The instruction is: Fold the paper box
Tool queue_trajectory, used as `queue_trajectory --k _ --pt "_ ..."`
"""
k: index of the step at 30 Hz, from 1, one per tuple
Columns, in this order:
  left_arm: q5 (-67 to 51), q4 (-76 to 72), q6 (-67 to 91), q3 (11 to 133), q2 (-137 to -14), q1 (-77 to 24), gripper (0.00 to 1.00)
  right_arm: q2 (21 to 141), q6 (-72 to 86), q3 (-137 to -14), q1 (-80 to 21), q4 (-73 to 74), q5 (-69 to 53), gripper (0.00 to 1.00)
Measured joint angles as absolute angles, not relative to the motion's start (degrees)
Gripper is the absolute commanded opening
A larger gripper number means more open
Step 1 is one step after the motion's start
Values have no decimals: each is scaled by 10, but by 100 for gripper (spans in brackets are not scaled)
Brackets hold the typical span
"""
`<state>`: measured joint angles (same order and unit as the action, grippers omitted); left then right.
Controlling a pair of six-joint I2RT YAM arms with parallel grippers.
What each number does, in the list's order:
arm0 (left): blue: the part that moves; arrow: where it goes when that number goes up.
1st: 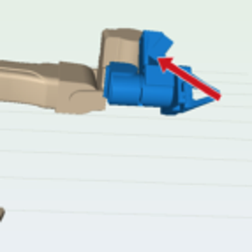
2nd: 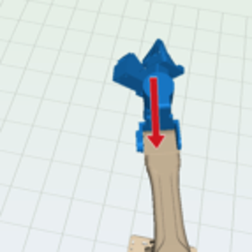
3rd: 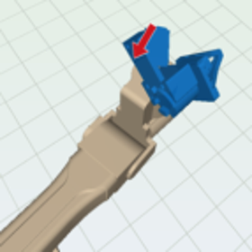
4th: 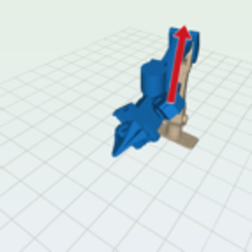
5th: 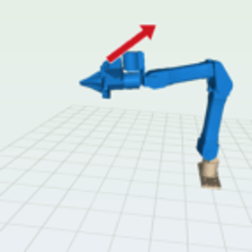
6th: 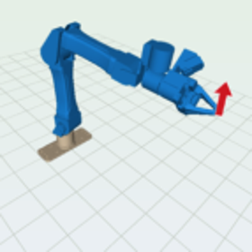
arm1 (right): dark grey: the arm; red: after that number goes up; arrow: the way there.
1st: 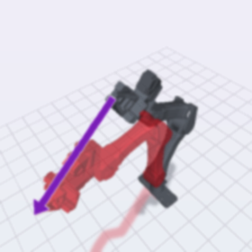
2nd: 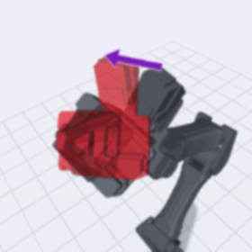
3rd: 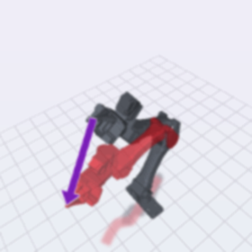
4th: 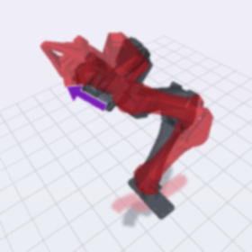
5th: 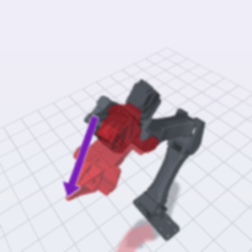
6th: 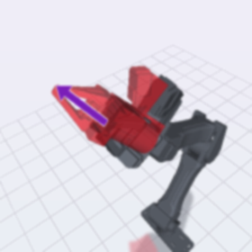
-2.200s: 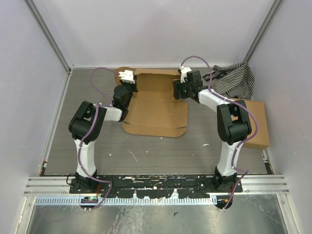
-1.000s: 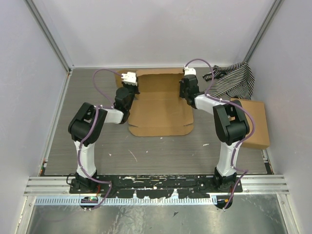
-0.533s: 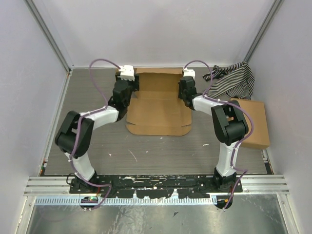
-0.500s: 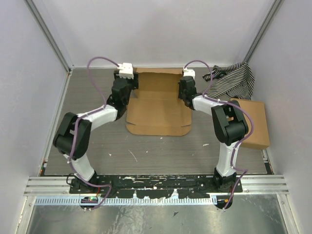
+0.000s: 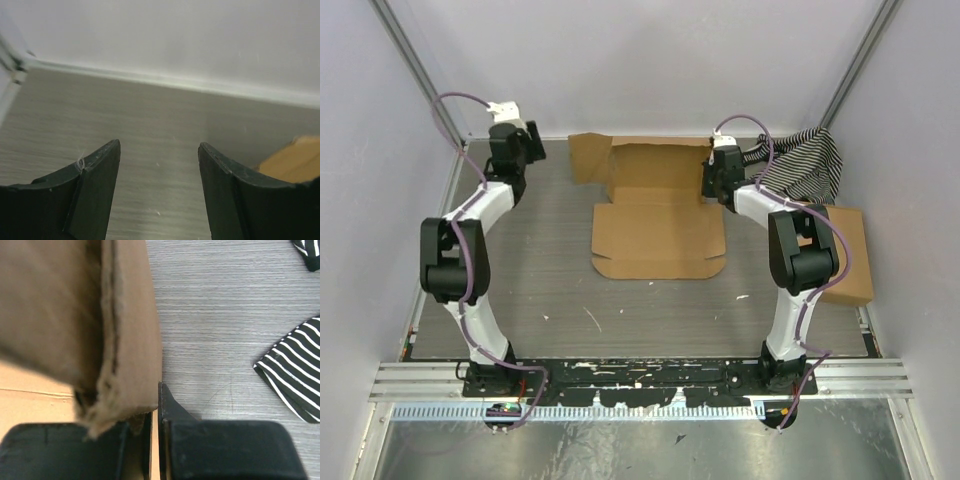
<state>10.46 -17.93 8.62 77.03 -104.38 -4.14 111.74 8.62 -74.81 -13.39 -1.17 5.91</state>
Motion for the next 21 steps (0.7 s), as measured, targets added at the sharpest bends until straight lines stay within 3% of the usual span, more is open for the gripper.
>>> queue_trajectory --k 8,21 --pt "-7 -225 80 712 -1123 -57 71 1117 53 -762 -97 18 -36 2" --pt "-159 -424 102 649 -1137 -51 68 1119 32 -779 -95 49 -64 3"
